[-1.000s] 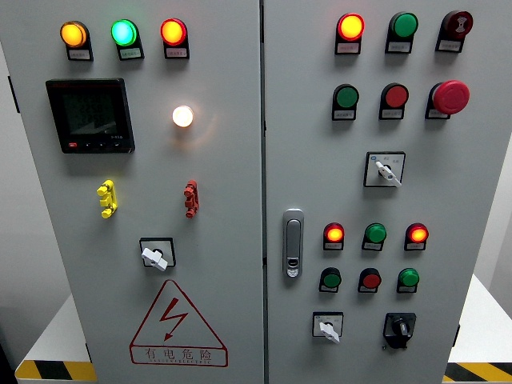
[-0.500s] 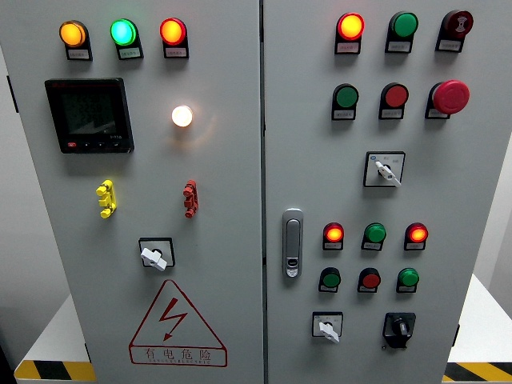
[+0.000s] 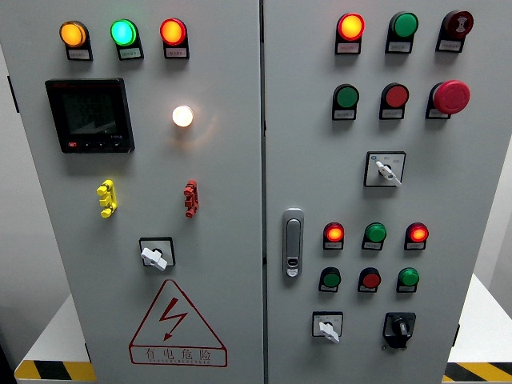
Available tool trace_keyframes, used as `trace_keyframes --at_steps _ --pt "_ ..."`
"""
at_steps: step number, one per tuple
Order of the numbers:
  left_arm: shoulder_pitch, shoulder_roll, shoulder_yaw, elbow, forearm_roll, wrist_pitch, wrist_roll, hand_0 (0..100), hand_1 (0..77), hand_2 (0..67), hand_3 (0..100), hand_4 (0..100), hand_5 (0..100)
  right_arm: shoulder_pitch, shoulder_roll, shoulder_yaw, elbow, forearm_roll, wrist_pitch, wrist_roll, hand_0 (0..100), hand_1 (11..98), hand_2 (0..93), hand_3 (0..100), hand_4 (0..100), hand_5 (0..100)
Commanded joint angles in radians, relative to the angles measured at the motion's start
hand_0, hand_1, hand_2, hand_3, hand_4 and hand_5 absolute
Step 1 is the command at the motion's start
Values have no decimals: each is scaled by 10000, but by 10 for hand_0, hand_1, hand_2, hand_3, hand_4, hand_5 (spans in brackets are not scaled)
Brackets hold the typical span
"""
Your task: Trip black knob to open circuit
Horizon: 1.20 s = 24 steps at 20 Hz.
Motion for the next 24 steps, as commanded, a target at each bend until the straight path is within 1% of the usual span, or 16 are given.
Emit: trace_keyframes --at_steps 1,4,6,7,8,9,10,11,13,14,15,16,18,19,21,24 --pt "5 0 0 0 0 0 1 0 0 195 261 99 86 -259 8 -90 1752 30 8 120 0 432 9 182 86 234" --pt "5 0 0 0 0 0 1 0 0 195 261 99 86 -612 -7 -274 3610 91 8 258 0 475 7 244 151 298" --pt "5 0 0 0 0 0 1 0 0 195 261 99 86 -1025 -7 -473 5080 107 -7 258 0 537 0 294 221 349" --pt "5 0 0 0 0 0 1 0 0 195 261 99 86 -1164 -7 -550 5544 107 -7 258 75 544 0 305 236 360" --pt "5 0 0 0 0 0 1 0 0 195 261 99 86 -1393 -7 -688 6034 107 -7 288 185 556 0 321 258 374" --pt "5 0 0 0 0 0 1 0 0 195 261 99 86 -1623 -22 -841 6601 107 -22 349 374 559 0 350 289 394" --pt "5 0 0 0 0 0 1 0 0 195 261 99 86 -1747 -22 -934 6986 107 -38 426 493 558 0 378 329 414" --pt "5 0 0 0 0 0 1 0 0 195 261 99 86 -1840 -22 -995 7309 107 -53 487 520 562 0 392 352 426" --pt "5 0 0 0 0 0 1 0 0 195 262 99 86 -2008 -22 -1103 7939 107 -130 595 624 568 0 467 442 478" --pt "5 0 0 0 0 0 1 0 0 195 262 99 86 -2055 -38 -1134 8215 107 -145 611 644 573 0 490 477 495" --pt "5 0 0 0 0 0 1 0 0 195 262 99 86 -2055 -38 -1164 8400 107 -236 611 684 579 0 543 556 532" --pt "5 0 0 0 0 0 1 0 0 195 262 99 86 -2040 -38 -1256 8584 107 -435 702 725 581 0 597 614 570" --pt "5 0 0 0 0 0 1 0 0 195 261 99 86 -1948 -38 -1348 8708 92 -1001 962 789 582 0 684 695 636" --pt "5 0 0 0 0 0 1 0 0 195 261 99 86 -1872 -22 -1349 8723 92 -1126 948 818 591 0 712 716 685" --pt "5 0 0 0 0 0 1 0 0 195 261 99 86 -1657 8 -1334 8708 76 -1173 948 866 599 0 725 727 750" --pt "5 0 0 0 0 0 1 0 0 195 262 99 86 -1137 24 -1196 8571 61 -1173 918 920 613 0 741 737 843"
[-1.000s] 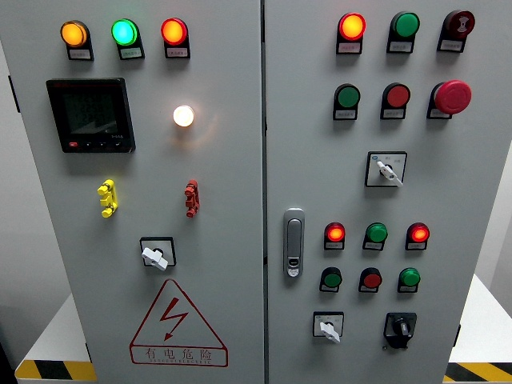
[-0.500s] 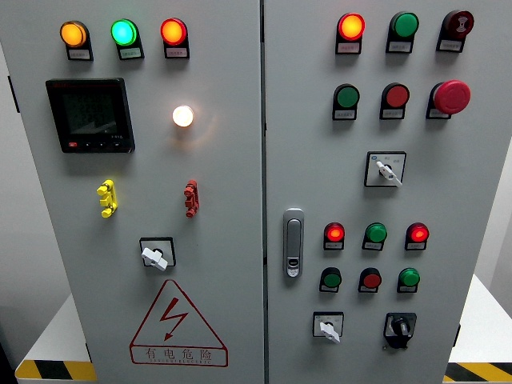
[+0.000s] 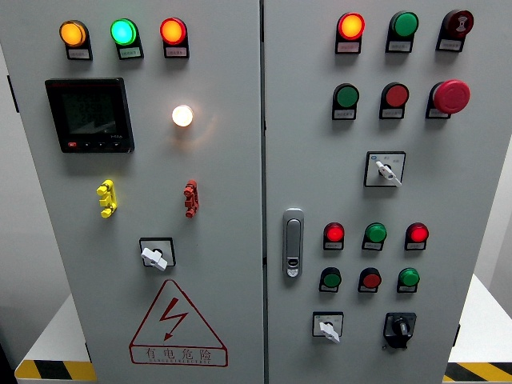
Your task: Trip black knob to open circuit
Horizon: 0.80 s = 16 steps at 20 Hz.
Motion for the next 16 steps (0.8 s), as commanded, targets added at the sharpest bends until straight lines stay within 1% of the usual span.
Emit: trace_keyframes --at_steps 1,2,3,4,5,8,11,14,16 --pt "0 0 0 0 0 0 1 0 0 195 262 99 86 484 70 76 -199 -8 -16 -41 930 622 0 750 743 887" --pt "0 0 0 0 0 0 1 0 0 195 262 99 86 684 101 91 -292 7 -31 -72 933 626 0 752 745 907" --pt "0 0 0 0 0 0 1 0 0 195 262 99 86 883 147 91 -368 7 -168 -72 948 633 0 757 754 969" --pt "0 0 0 0 0 0 1 0 0 195 262 99 86 992 148 106 -384 7 -322 -87 959 639 0 757 761 1000" --pt "0 0 0 0 0 0 1 0 0 195 262 99 86 1084 148 91 -385 7 -445 -88 962 643 0 757 764 1000" --pt "0 0 0 0 0 0 1 0 0 195 262 99 86 1344 148 106 -400 7 -461 -118 985 658 0 761 784 1000" --pt "-16 0 0 0 0 0 1 0 0 195 262 99 86 1514 148 153 -400 7 -461 -271 996 672 0 760 785 1000" --pt "0 0 0 0 0 0 1 0 0 195 262 99 86 1820 148 168 -400 7 -461 -302 1000 675 0 761 789 1000" --pt "0 0 0 0 0 0 1 0 0 195 262 99 86 1973 148 153 -415 7 -461 -394 1000 676 0 763 789 1000"
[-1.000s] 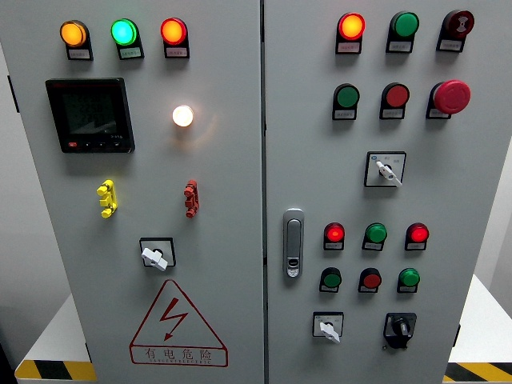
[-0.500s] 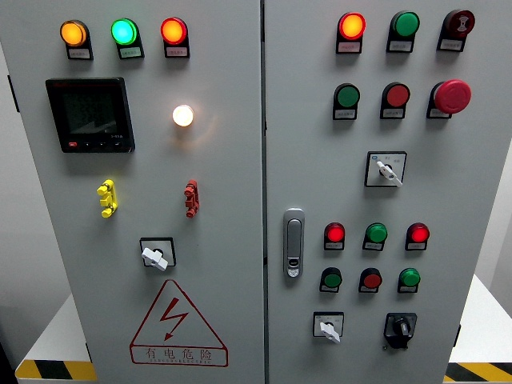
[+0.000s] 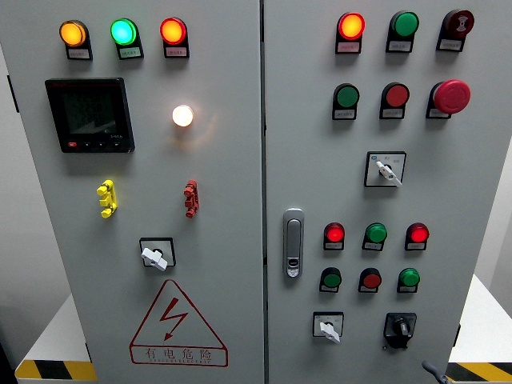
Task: Trip black knob to open circuit
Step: 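Raise the right hand up to the black rotary knob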
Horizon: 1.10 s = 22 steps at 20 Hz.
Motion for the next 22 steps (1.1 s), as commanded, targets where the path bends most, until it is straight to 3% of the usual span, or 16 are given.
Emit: trace_keyframes --at_steps 1,13,22 --pt "2 0 0 0 0 0 0 0 0 195 262 99 86 201 0 -5 -14 0 1 -84 1000 676 0 764 789 1000" --pt "2 0 0 0 0 0 0 0 0 195 262 99 86 845 30 -51 -183 30 1 -329 1000 676 0 770 794 1000" --pt "2 0 0 0 0 0 0 0 0 195 262 99 86 968 30 -220 -229 30 1 -421 1000 671 0 775 802 1000"
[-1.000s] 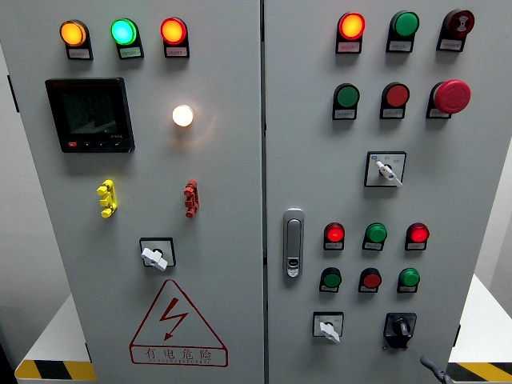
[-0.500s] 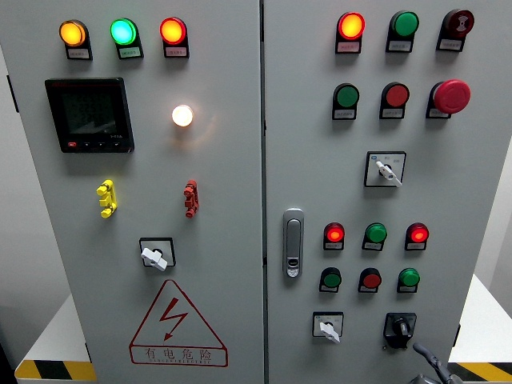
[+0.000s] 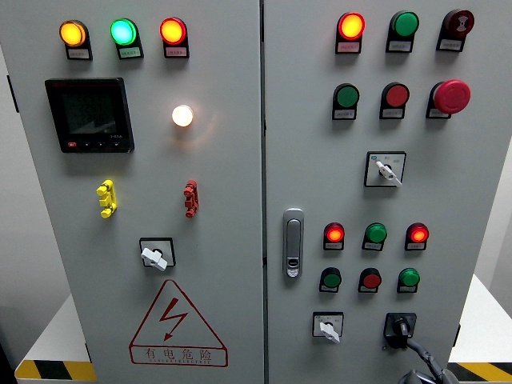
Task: Trip black knob to open circuit
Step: 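Raise the right hand up to the black rotary knob, then grip the black knob with the right hand and twist it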
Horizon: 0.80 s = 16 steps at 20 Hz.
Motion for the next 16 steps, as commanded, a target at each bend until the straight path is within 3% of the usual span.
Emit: trace_keyframes --at_steps 1,16 --pt "3 0 0 0 0 0 0 0 0 195 262 99 86 127 0 -24 -60 0 11 -38 1000 670 0 774 802 1000" --pt "3 0 0 0 0 0 0 0 0 195 262 99 86 174 -16 -393 -106 15 -4 -54 1000 668 0 774 803 1000"
